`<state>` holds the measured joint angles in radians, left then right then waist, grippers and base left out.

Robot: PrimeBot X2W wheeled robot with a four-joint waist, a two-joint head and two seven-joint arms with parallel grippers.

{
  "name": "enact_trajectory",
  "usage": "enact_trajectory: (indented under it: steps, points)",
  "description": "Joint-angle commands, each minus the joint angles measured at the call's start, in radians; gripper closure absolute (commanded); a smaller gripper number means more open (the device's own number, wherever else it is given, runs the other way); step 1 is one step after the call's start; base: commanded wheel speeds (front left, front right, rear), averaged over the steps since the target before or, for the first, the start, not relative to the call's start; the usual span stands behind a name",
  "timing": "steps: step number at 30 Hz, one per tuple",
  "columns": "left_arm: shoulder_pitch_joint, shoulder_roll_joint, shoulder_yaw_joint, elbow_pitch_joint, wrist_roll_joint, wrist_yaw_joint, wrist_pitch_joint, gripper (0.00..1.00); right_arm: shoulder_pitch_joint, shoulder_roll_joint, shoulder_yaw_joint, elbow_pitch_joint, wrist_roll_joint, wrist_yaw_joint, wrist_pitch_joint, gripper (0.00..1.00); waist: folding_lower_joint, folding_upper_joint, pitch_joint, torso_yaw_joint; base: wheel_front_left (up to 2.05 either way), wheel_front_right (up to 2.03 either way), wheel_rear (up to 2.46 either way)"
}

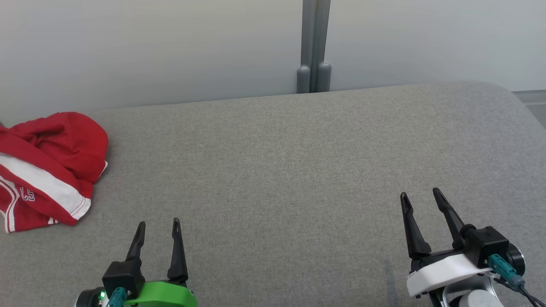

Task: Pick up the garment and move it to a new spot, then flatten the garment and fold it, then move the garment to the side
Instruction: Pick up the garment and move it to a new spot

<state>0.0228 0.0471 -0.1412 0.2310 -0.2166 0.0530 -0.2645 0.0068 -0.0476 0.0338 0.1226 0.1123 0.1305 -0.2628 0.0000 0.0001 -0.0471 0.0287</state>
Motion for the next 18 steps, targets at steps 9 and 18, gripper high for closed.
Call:
enact_trajectory:
  steps: [9, 18]
  points:
    - [-0.033, 0.006, 0.002, 0.005, 0.006, -0.003, -0.001, 0.0, 0.011, -0.005, -0.01, -0.007, 0.012, 0.0, -0.002, 0.0, 0.0, -0.0001, 0.008, 0.057, 0.0, 0.0, 0.0]
    - [-0.054, 0.005, 0.018, -0.006, 0.01, 0.0, -0.001, 0.0, 0.005, -0.005, -0.008, -0.016, 0.019, 0.0, -0.002, 0.0, 0.0, -0.0001, 0.022, 0.236, 0.0, 0.0, 0.0]
